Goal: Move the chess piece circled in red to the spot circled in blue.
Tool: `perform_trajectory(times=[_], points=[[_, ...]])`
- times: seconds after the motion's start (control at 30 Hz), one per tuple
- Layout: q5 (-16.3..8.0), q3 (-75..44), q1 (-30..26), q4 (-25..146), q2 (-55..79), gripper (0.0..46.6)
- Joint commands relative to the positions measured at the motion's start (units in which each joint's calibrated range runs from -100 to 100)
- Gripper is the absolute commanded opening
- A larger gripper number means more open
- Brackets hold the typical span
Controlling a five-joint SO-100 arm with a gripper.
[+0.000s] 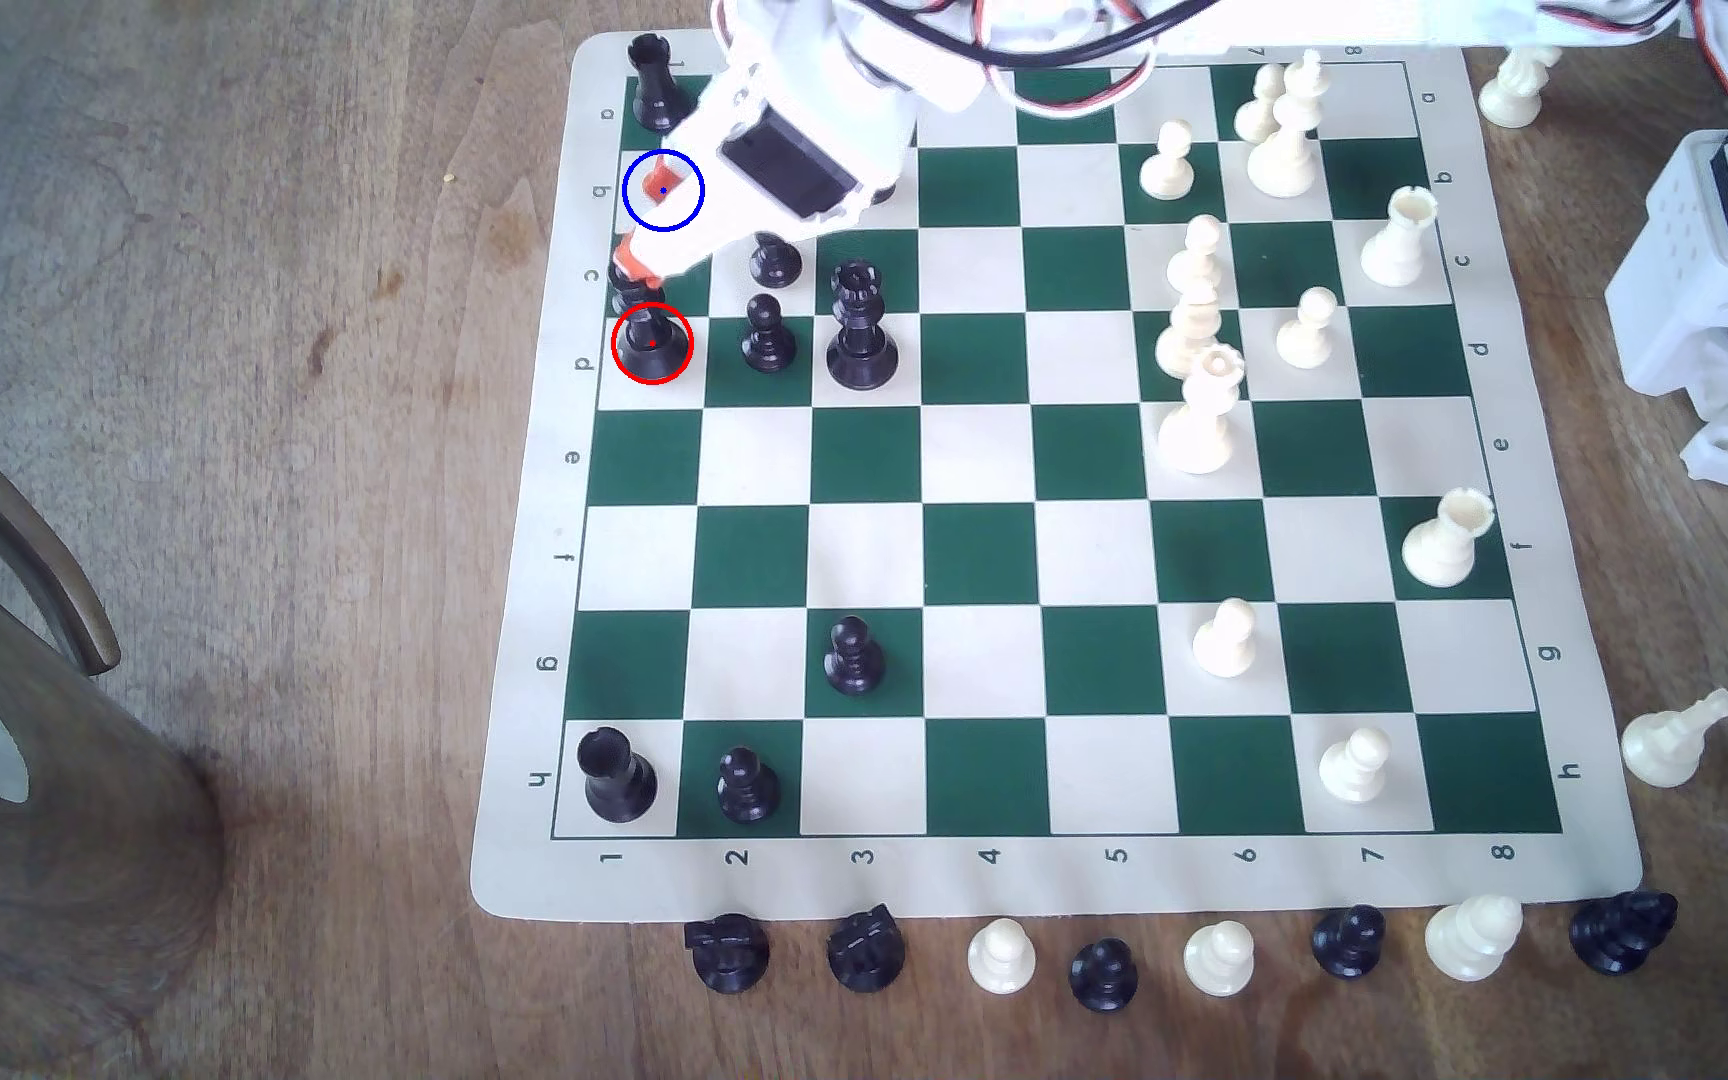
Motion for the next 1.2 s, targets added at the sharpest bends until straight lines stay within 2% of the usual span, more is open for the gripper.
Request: perform_trajectory(times=[0.0,0.53,1.17], points=[[-0.68,-5.2,0.9,-4.01,-0.55,13.3],[-0.49,-10.46,2.78,-6.14,5.31,14.8],[-1.51,-12.27,1.29,-6.63,10.74,14.7]])
